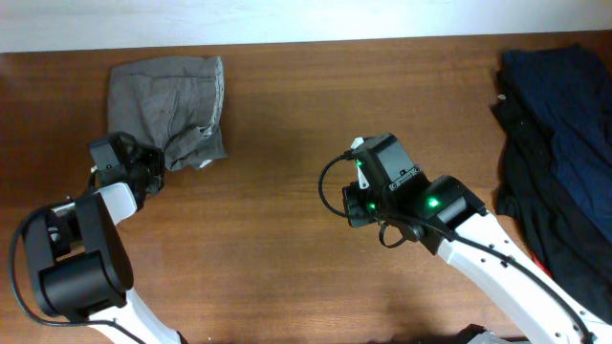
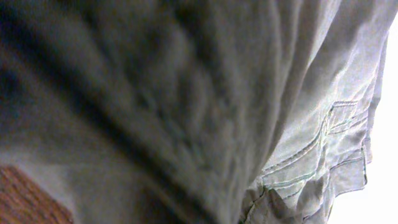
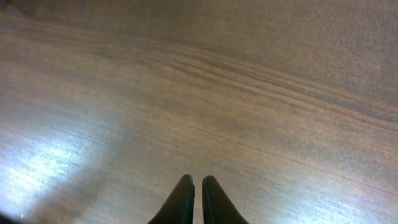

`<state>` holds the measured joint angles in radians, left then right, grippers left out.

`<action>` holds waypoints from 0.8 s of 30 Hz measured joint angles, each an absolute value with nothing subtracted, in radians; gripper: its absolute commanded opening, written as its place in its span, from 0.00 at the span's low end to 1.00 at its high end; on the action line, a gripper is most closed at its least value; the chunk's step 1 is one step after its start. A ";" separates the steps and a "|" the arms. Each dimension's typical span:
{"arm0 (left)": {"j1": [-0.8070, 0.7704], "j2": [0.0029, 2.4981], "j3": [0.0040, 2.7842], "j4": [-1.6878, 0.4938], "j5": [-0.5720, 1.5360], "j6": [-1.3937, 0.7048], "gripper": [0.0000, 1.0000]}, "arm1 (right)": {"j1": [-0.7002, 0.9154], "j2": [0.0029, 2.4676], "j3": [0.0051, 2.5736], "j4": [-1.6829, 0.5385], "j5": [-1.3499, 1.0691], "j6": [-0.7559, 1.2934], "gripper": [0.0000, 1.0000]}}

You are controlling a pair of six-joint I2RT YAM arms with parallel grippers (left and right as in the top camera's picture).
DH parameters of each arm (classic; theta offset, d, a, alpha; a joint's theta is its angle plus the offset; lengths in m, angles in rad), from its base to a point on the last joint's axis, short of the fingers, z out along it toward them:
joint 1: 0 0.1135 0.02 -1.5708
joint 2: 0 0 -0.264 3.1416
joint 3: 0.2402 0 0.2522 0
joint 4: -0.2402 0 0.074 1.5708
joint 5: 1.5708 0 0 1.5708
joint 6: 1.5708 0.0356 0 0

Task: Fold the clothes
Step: 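Drag the folded shorts to the upper-left table area with the left gripper, then release the shorts and lift the left gripper away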

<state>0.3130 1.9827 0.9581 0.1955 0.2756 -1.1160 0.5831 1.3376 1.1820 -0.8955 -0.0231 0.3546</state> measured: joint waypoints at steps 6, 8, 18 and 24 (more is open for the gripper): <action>0.358 1.973 0.991 0.028 0.319 -1.127 0.00 | 0.583 1.338 1.182 -0.905 -0.023 0.355 0.11; 0.392 1.963 0.992 -0.017 0.340 -1.122 0.00 | 0.583 1.338 1.182 -0.906 -0.023 0.355 0.11; 0.517 1.958 0.981 0.030 0.567 -0.932 0.72 | 0.583 1.336 1.195 -0.925 -0.052 0.351 0.48; 0.533 1.909 0.983 -0.215 0.704 -0.745 0.86 | 0.583 1.267 1.227 -0.948 -0.079 0.352 0.72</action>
